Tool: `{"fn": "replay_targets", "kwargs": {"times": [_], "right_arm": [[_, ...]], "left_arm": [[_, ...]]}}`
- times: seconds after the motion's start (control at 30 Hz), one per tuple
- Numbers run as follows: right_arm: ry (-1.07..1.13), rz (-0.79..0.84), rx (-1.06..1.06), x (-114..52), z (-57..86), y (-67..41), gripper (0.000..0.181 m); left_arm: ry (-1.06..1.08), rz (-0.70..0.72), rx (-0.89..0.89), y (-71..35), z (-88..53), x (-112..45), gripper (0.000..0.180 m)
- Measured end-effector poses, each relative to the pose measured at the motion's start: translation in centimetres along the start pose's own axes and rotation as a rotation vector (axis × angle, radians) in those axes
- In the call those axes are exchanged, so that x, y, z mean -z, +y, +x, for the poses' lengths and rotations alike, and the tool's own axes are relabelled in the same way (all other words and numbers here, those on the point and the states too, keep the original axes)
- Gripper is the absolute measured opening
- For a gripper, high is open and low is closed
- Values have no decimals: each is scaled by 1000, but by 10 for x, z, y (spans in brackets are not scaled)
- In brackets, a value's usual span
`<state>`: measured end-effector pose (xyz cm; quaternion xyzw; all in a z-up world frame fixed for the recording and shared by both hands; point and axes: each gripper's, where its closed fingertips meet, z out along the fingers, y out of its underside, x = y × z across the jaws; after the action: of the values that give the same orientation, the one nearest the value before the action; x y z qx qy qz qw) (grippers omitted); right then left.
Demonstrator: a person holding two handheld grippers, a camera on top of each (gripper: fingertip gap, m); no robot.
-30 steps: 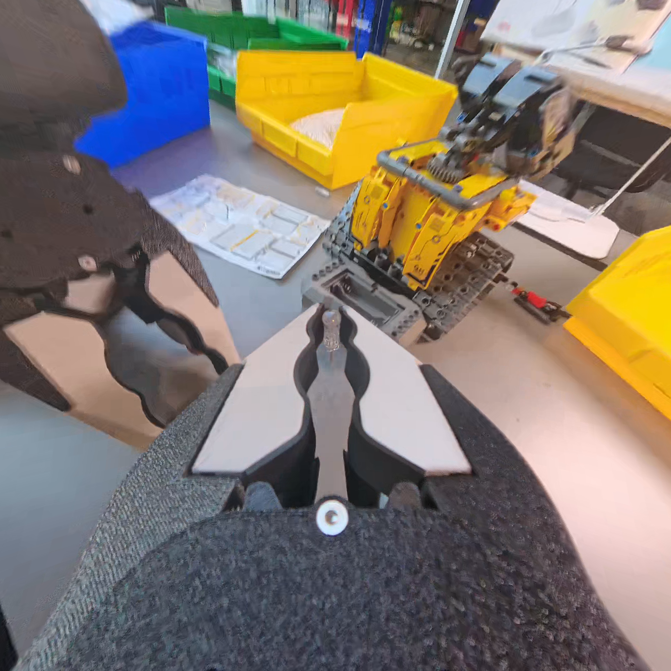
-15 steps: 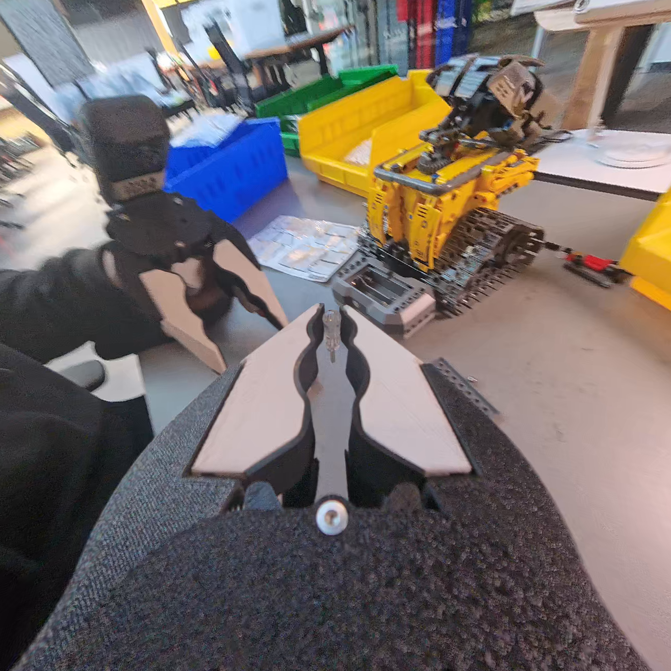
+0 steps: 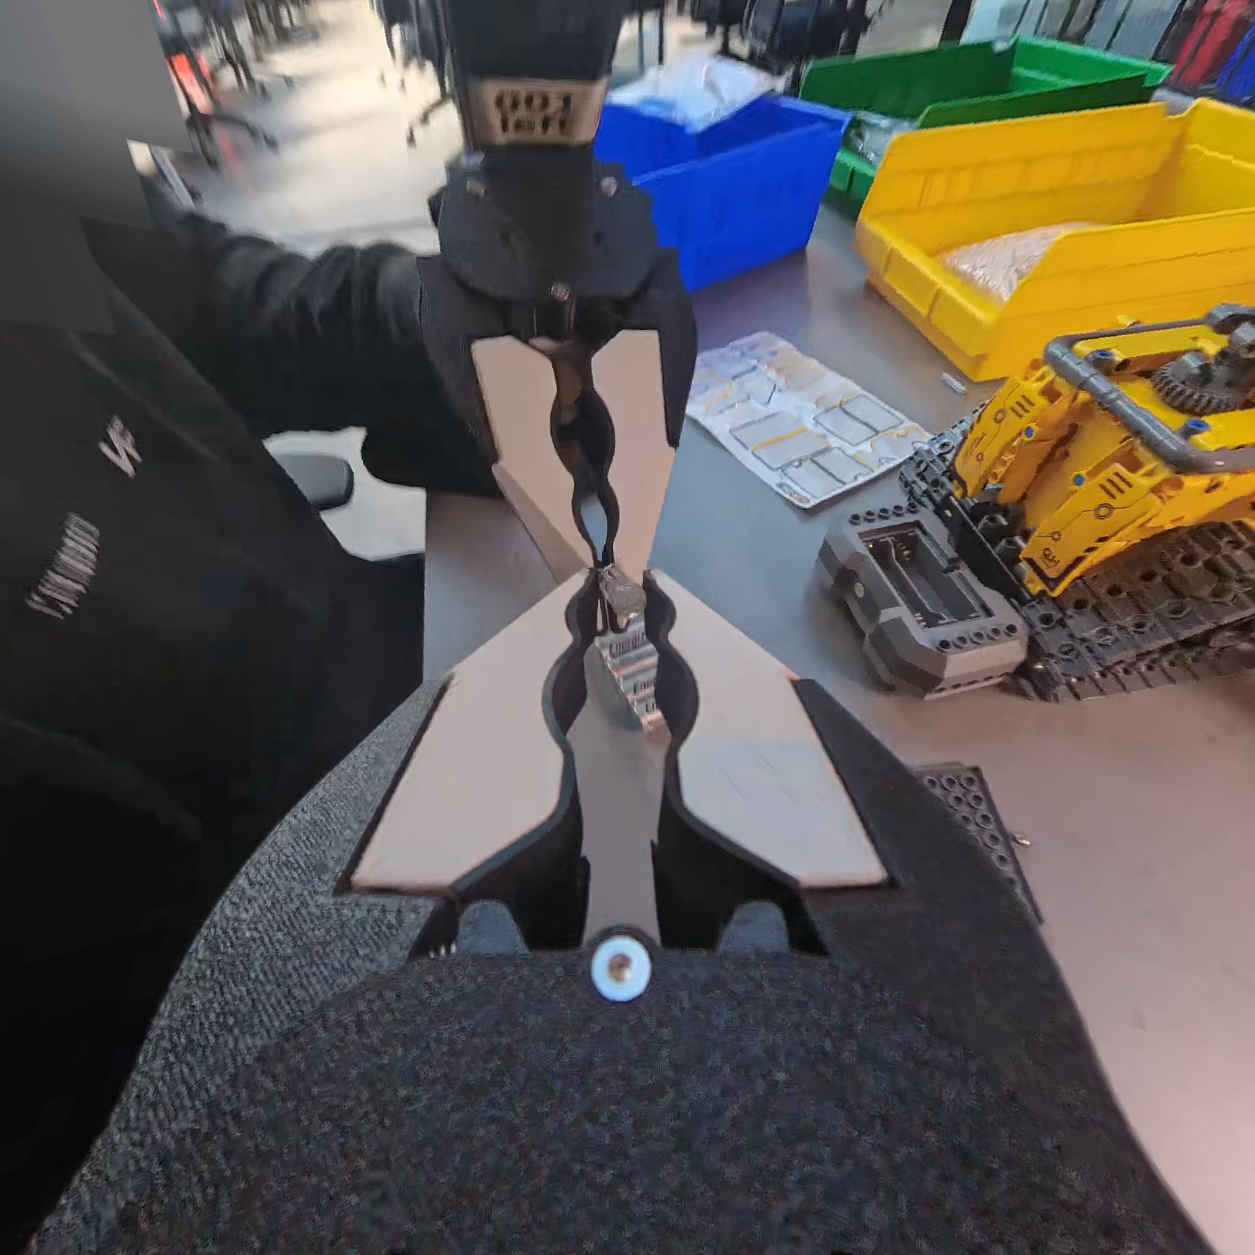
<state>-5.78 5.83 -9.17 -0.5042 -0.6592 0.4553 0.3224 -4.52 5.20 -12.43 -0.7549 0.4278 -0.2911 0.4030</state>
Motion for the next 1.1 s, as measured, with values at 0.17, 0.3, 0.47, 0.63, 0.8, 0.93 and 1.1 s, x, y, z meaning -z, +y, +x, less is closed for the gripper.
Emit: {"fn": "replay_targets", "kwargs": {"times": [0.17, 0.3, 0.47, 0.63, 0.8, 0.93, 1.1], "right_arm": [[9, -233, 196, 2, 0, 22, 8], [156, -298, 159, 15, 40, 37, 7], [586, -394, -25, 66, 163, 98, 7], [625, -583, -125, 75, 179, 150, 8], [661, -514, -66, 82, 173, 130, 31], [462, -264, -7, 55, 112, 71, 39], [250, -128, -196, -8, 42, 55, 36]], "left_arm": [[12, -97, -26, 12, -5, -11, 1], [-87, -91, 77, 17, -38, -7, 24], [-144, -164, 152, 45, -39, 1, 56], [-204, -275, 172, 76, -31, -6, 74], [-246, -366, 84, 91, -36, -13, 51], [-271, -334, 42, 90, -40, -6, 51], [-391, -172, -119, 62, -44, 1, 51]]}}
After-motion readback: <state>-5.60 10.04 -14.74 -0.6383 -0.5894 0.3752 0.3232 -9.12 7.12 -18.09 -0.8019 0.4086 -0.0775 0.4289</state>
